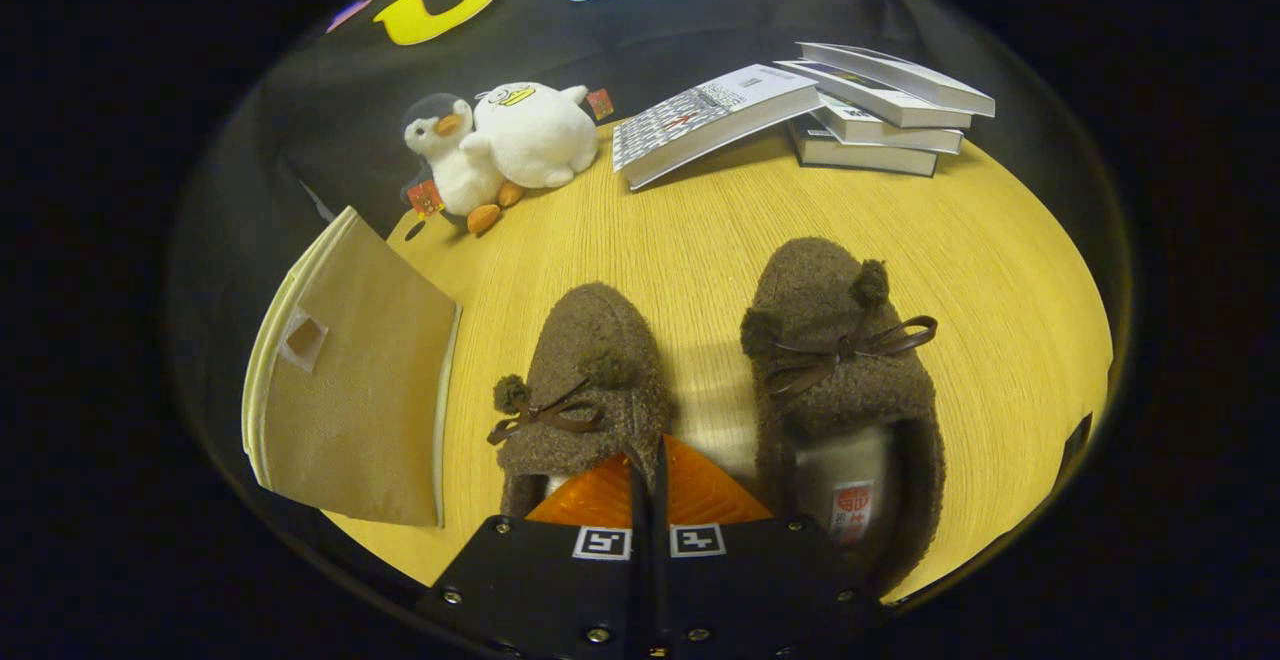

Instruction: Open the storage box then place both shoes into the box .Put the left shoe in first, then the right shoe, with the right side of both shoes facing outward in a uniform manner.

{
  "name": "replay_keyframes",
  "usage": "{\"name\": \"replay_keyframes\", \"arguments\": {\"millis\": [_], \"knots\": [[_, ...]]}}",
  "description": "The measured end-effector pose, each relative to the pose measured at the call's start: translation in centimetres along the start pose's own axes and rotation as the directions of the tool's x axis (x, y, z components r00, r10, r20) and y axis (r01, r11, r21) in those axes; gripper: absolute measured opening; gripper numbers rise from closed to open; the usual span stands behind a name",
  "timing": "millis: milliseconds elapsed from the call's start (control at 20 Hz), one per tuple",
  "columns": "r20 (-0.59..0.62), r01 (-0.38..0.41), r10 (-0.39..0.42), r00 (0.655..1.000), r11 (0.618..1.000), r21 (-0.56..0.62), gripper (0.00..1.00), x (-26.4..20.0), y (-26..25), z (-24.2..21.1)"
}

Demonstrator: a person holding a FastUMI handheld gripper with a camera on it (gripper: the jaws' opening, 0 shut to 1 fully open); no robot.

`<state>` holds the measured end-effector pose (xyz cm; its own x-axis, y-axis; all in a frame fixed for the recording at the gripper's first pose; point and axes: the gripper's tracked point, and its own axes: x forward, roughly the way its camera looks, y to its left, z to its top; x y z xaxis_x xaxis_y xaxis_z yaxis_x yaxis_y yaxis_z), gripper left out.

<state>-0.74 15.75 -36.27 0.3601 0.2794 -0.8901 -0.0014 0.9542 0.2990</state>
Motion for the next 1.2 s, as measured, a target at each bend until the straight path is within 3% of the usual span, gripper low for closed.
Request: {"name": "replay_keyframes", "arguments": {"millis": [700, 1200], "knots": [[0.08, -0.16, 0.15, 0.985, 0.977, 0.137, 0.0, -6.7, 9.9, 8.2], [0.134, -0.25, 0.233, 0.963, 0.96, 0.125, 0.0, -8.0, 19.9, 11.2]]}}
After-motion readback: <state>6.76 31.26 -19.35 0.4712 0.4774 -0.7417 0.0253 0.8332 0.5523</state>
